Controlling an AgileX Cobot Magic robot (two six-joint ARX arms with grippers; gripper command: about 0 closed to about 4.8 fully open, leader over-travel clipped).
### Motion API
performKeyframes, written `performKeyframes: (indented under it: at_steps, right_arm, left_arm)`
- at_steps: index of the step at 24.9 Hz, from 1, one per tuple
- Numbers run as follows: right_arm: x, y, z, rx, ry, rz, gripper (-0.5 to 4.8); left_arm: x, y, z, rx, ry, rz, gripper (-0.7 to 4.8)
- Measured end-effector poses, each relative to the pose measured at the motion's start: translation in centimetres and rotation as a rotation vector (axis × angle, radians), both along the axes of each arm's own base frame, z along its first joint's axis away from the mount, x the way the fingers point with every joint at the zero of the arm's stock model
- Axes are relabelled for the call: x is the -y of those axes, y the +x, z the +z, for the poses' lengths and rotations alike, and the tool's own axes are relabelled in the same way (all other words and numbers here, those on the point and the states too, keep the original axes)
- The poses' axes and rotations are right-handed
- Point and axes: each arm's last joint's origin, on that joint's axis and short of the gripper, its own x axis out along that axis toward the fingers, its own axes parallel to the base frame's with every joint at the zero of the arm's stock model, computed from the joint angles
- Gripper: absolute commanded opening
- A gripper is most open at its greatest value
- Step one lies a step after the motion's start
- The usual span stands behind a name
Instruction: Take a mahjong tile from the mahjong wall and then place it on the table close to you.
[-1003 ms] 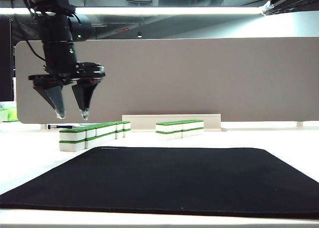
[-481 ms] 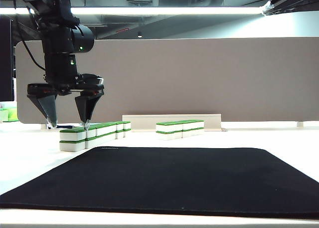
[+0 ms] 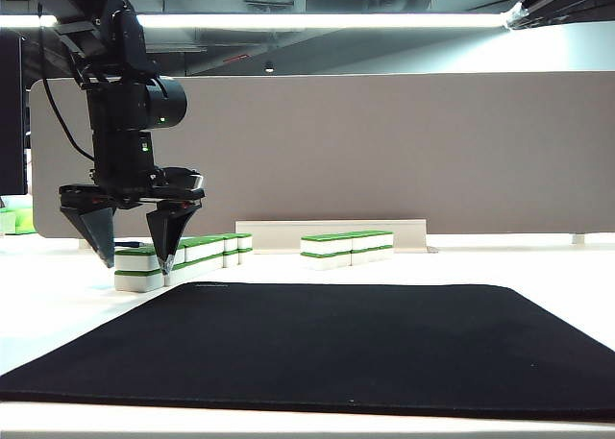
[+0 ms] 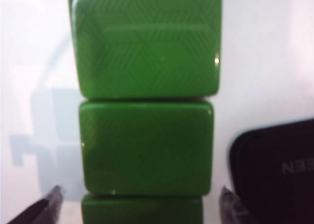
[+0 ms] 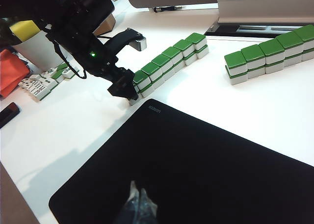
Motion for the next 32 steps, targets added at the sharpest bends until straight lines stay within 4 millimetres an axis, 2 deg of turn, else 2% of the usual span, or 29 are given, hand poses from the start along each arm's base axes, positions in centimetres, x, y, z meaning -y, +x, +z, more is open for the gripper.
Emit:
performKeyframes:
  at_steps: [13, 17, 22, 26, 32]
  right_arm:
    - [0.0, 0.0, 0.0, -0.001, 0.000, 0.000, -0.01]
    - [0.0, 0.0, 0.0, -0.001, 0.000, 0.000, -0.01]
    - [0.0, 0.0, 0.0, -0.002, 0.000, 0.000, -0.01]
    - [0.0, 0.0, 0.0, -0.001, 0.000, 0.000, -0.01]
    - [0.0, 0.0, 0.0, -0.001, 0.000, 0.000, -0.01]
  left_arm:
    - [0.1, 0.4, -1.4, -0.026, 0.006, 0.001, 4.21]
    - [0.1, 0.4, -1.5, -0.029, 0.007, 0.000, 3.39]
    - [0.1, 0.3, -1.7, -0.037, 0.008, 0.001, 3.30]
    - [0.1, 0.3, -1.7, -0.037, 0.007, 0.001, 2.68]
    - [0.0, 0.3, -1.7, -0.038, 0.007, 0.001, 2.67]
